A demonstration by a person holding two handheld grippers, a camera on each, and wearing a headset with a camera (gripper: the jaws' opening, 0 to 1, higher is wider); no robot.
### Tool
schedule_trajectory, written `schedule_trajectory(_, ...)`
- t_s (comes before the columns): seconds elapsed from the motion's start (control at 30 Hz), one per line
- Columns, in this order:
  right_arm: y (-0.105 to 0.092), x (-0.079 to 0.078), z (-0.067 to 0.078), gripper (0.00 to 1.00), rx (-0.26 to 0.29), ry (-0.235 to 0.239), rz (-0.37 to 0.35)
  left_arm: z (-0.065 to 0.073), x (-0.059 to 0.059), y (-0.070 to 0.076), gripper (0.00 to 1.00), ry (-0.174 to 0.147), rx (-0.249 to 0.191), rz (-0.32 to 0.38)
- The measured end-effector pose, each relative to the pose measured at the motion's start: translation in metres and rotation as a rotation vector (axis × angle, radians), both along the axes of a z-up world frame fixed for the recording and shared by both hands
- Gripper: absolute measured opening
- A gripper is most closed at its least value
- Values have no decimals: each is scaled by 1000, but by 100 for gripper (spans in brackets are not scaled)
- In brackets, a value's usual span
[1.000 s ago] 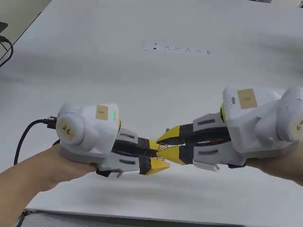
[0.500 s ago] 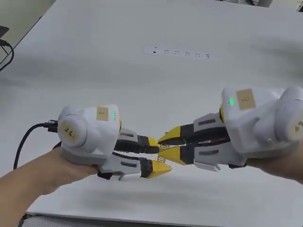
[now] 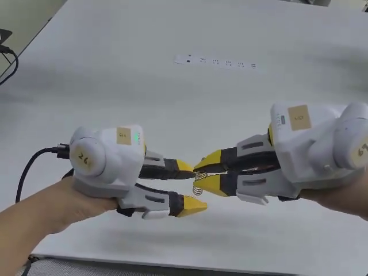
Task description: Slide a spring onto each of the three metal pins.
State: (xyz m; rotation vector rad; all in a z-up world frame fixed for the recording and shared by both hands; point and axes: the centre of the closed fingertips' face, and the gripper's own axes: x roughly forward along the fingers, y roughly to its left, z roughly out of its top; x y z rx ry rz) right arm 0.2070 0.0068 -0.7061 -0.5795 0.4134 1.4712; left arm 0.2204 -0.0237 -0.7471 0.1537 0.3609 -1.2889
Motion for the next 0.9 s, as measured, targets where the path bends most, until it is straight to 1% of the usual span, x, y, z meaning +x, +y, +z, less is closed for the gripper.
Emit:
schedule_trajectory(0.1,-2,2,-1,5,-3,-4,-7,-1,0,2,29,6,6,4)
schedule_trajectory(0.23,-3,3,-2,5,-7,-9,-12,-1,3,7,33,-1,10,22)
schedule_trajectory(0.3,-3,4,-2,5,-11,-11,-15,-2,3,9,36,7,8,29)
schedule_trajectory(0.37,-3,4,-3,5,-10,-9,-17,-2,4,11,39,1,10,38)
schedule_trajectory(0.43,-3,6,-3,6,-12,-20,-17,-2,5,14,43,0,12,53)
schedule_trajectory(0.47,-3,5,-3,6,-12,-20,-16,-2,7,16,45,-4,13,62)
schedule_trajectory(0.67,-3,8,-3,6,-14,-24,-21,-3,9,26,58,-8,15,98)
schedule_trajectory(0.7,-4,8,-3,6,-17,-26,-21,-3,10,28,61,-4,16,109)
schedule_trajectory(0.8,-4,9,-4,6,-19,-30,-23,-5,13,36,67,-8,26,137)
schedule_trajectory(0.87,-5,9,-4,6,-21,-32,-24,-5,15,41,71,-6,26,160)
schedule_trajectory(0.9,-5,9,-5,6,-23,-35,-25,-4,17,45,72,-9,26,175)
